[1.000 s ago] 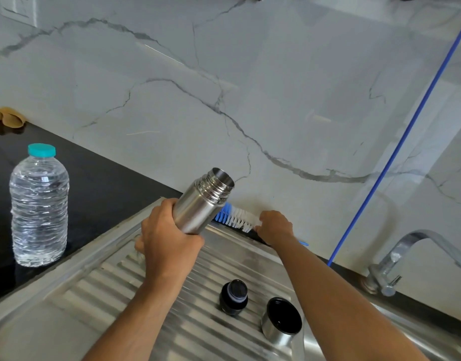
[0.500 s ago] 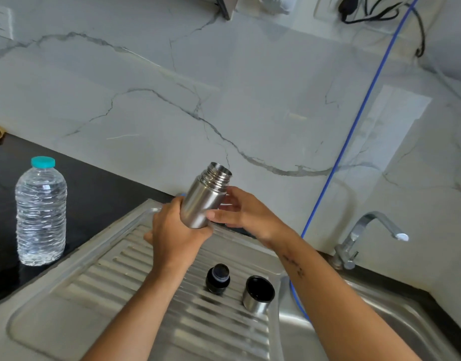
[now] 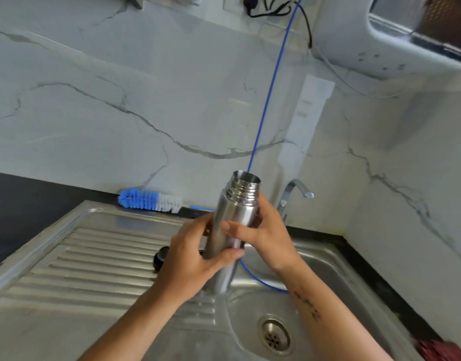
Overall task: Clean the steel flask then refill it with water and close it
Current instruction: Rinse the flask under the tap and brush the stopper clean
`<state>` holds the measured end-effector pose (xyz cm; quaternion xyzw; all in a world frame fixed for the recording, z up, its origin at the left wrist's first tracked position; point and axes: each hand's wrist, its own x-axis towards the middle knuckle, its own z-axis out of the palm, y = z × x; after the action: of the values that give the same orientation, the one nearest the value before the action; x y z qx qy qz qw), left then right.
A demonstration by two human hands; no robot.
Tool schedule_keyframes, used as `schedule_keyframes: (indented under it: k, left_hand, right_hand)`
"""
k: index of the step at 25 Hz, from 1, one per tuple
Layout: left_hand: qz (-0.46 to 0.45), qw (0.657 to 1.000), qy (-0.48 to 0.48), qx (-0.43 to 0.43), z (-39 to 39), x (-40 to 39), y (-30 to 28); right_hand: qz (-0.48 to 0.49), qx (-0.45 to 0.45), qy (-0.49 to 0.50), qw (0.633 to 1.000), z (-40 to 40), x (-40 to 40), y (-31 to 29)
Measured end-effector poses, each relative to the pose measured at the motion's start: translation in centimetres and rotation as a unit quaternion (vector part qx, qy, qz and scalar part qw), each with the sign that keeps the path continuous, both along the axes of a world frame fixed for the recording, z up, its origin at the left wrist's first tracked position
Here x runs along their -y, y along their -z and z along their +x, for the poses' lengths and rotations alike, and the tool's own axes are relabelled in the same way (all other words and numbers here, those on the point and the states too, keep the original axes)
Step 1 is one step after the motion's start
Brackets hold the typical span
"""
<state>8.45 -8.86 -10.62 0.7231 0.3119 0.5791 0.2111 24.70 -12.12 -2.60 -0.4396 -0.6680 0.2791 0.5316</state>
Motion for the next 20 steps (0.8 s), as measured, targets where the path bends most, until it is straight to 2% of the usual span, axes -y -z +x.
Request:
schedule_keyframes:
  k: [2, 4, 5, 7, 9, 11, 15, 20]
  left_hand:
    - [-0.017, 0.997, 0.052, -0.056, 1.6, 0.5, 1.7]
    - [-0.021, 0.984, 0.055, -0.167, 3.2, 0.3, 3.2]
    - [0.001, 0.967, 0.046, -0.252, 3.9, 0.0, 3.7]
    - [0.035, 0.907, 0.051, -0.416, 5.1, -0.9, 4.2]
    - [0.035, 0.859, 0.089, -0.503, 5.8, -1.9, 5.2]
    - [0.034, 0.841, 0.116, -0.527, 5.9, -2.6, 6.6]
    - [0.015, 0.849, 0.152, -0.506, 5.8, -3.2, 7.9]
    - [0.02, 0.856, 0.165, -0.489, 5.6, -4.3, 8.7]
  right_hand:
    - [0.009, 0.008, 0.057, 0.998, 3.4, 1.1, 0.7]
    - [0.005, 0.043, 0.123, 0.991, 6.9, 1.7, 1.8]
    - [-0.002, 0.076, 0.154, 0.985, 8.6, 1.7, 2.5]
    - [-0.024, 0.15, 0.206, 0.967, 11.6, 1.3, 4.4]
    - [-0.057, 0.191, 0.229, 0.953, 13.8, 0.7, 6.5]
    - [-0.085, 0.216, 0.23, 0.945, 15.1, 0.0, 8.4]
    - [-0.1, 0.279, 0.242, 0.924, 16.8, -1.3, 12.2]
    - [-0.083, 0.409, 0.288, 0.862, 18.5, -2.5, 15.0]
